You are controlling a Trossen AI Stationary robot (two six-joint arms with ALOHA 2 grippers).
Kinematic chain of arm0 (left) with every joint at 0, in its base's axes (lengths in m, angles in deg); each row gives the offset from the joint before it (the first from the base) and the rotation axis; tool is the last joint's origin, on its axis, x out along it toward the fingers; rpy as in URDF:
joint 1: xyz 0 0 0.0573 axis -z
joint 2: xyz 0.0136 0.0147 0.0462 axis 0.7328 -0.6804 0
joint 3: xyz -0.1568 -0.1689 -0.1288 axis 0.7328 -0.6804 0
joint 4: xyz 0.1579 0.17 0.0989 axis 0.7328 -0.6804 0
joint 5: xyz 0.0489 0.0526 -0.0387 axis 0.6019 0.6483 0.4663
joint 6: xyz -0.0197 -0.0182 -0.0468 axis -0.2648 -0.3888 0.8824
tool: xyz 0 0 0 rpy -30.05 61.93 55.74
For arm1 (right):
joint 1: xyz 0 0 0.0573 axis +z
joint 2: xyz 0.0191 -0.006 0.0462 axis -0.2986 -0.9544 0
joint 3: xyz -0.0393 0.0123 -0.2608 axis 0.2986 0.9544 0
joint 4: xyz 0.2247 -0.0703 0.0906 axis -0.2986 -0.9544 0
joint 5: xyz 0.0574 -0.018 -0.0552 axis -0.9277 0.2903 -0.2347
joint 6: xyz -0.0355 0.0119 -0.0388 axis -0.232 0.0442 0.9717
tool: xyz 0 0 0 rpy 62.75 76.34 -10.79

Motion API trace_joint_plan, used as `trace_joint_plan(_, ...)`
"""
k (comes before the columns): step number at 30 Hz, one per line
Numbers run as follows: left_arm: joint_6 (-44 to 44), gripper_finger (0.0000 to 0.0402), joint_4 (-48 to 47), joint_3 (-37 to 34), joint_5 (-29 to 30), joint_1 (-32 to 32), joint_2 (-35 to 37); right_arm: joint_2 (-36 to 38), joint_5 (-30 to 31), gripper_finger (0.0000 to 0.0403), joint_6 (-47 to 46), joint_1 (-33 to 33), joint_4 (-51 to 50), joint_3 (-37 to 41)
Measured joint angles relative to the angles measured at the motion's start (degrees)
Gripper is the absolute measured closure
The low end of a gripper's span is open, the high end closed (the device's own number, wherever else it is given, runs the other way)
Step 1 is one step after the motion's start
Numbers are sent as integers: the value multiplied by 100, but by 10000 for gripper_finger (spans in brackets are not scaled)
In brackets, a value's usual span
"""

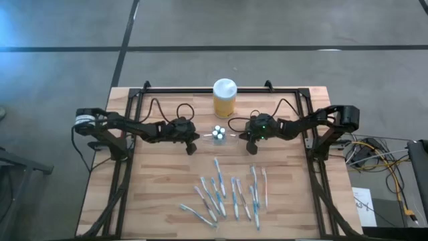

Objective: Pick & Place toothbrushing station
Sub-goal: Adjust the transparent organizer

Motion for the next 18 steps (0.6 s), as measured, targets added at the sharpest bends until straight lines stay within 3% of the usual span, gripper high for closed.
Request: trace_joint_plan(18,-150,386,-6,4,-160,2,0,23,78,394,-183,7,-208,16)
